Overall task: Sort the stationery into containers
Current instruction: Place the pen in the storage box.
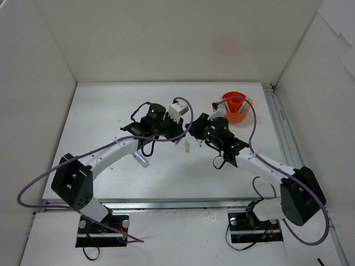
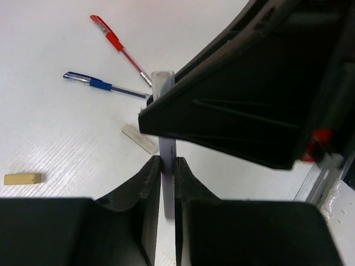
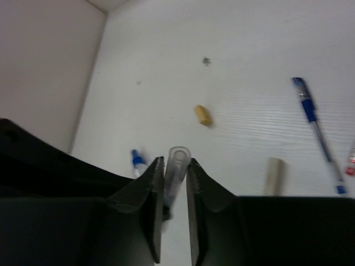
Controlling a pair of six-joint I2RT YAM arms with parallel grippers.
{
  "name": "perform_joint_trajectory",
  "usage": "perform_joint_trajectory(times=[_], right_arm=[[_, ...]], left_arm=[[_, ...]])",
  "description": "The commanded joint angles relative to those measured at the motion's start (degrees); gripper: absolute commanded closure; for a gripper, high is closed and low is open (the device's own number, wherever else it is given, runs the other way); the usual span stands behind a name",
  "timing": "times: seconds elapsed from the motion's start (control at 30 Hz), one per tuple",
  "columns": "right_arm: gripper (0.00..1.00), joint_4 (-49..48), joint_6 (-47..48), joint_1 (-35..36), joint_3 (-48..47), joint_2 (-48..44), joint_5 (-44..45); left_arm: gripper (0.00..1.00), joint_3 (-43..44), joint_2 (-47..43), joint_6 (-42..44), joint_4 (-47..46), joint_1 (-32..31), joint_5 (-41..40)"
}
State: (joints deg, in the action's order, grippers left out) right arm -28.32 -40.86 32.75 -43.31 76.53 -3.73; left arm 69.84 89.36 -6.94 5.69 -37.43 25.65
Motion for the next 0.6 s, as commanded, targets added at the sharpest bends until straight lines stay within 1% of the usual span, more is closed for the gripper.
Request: perform_joint_trajectory(times=[0.0,0.03,0.07,0.1,0.13,0.2,0.23,0.27,0.3,0.33,0.37,0.47,0.57], right_arm=[[0.90,-5.8,-0.2,0.6,-3.3,-0.6,1.8],[1.00,-5.8,0.3,0.7,-3.4,-0.7,2.1],[1.00,-5.9,0.6,0.6,-3.5,-0.9,2.3],[1.00,-5.8,1.0,0.7,-3.7,-1.0,2.4],[1.00,-5.8,1.7,0.6,-3.8,-1.2,2.5],[1.00,-5.6,2.4,0.7,-3.9,-1.8,3.5],[1.00,-5.3,3.9,0.6,-4.1,-2.0,3.6],[1.00,-4.6,4.8,0.7,-4.4,-2.7,6.3],[1.00,-3.7,6.0,0.6,-4.8,-3.0,7.3],[1.00,-2.4,8.2,0.5,-6.0,-3.5,8.5],[1.00,0.1,9.5,0.6,-6.7,-4.3,11.7],[1.00,1.5,13.3,-0.8,-8.0,-5.7,15.1],[1.00,2.3,17.0,-4.5,-9.9,-5.3,17.5]], left_arm=[[1.00,2.5,-2.3,-0.6,-3.5,-0.3,0.1],[1.00,2.4,-2.4,-0.6,-3.7,-0.3,-0.2],[1.00,2.4,-2.4,-0.6,-3.8,-0.3,-0.4],[0.95,2.2,-2.5,-0.6,-4.0,-0.3,-0.6],[0.82,2.4,-2.5,-0.5,-4.2,-0.3,-0.7],[0.78,3.0,-2.4,-0.1,-3.7,-0.3,-0.6],[0.66,3.3,-2.4,0.1,-3.3,-0.3,-0.7],[0.55,3.5,-2.6,0.5,-3.1,-0.3,-0.8],[0.33,3.7,-2.8,0.8,-3.0,-0.3,-1.1],[0.01,3.8,-3.0,1.1,-2.4,-0.3,-1.6],[0.00,3.8,-3.5,1.7,-2.4,-0.3,-1.9],[0.00,3.7,-4.7,2.1,-1.7,-0.3,-4.8],[0.00,1.6,-7.4,2.2,-0.9,1.0,-6.5]])
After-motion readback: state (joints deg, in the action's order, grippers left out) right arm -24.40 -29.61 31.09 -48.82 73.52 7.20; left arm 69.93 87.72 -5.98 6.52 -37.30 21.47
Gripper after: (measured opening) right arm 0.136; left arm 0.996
